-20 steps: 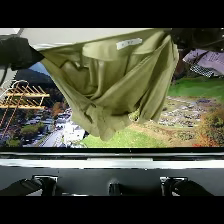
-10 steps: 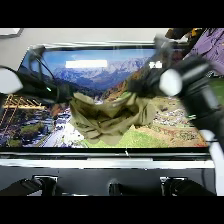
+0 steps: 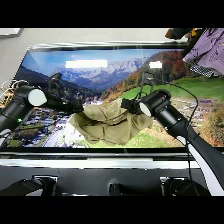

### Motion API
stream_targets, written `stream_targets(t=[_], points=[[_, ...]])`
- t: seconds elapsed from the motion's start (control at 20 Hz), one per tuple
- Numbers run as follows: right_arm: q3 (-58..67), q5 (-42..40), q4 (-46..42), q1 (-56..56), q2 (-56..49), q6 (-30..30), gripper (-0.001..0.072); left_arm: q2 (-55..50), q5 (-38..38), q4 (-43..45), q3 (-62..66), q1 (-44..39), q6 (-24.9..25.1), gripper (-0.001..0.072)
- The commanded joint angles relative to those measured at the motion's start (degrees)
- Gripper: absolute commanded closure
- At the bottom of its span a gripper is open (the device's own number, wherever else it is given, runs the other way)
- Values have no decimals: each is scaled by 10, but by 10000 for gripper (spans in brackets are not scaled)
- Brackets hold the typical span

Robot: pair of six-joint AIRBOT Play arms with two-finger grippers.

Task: Fold the clothes and pants, and hang the long-sleeved shirts on hangers.

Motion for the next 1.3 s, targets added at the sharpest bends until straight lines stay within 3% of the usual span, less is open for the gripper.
stream_targets(t=[0.0,0.05,0.25,0.35,0.45,0.5,0.55,0.6,0.65,0.95,1.25], points=[[-7,-27,6,1,-1,9,682,28,-33,-43,-5,104,96,233],[-7,-22,11,1,-1,7,682,50,-44,-43,-11,154,119,205],[-7,-9,21,1,-1,-23,682,132,-37,-17,-65,365,236,205],[-7,-6,27,1,-1,-23,682,134,-77,12,-72,440,277,206],[-7,-3,27,1,-1,-23,682,130,-90,34,-73,494,264,228],[-7,1,27,1,-1,-23,682,127,-86,46,-75,515,212,224],[-7,3,27,1,-1,-23,682,121,-75,54,-76,536,187,72],[-7,3,27,1,-1,-23,681,111,-67,54,-75,562,191,21],[-7,3,27,1,-1,-23,681,101,-57,52,-75,588,200,21],[-7,7,30,1,-1,-23,681,-16,-4,-19,5,747,324,23],[-7,39,30,1,-1,-23,681,-132,-3,-20,59,763,497,29]])
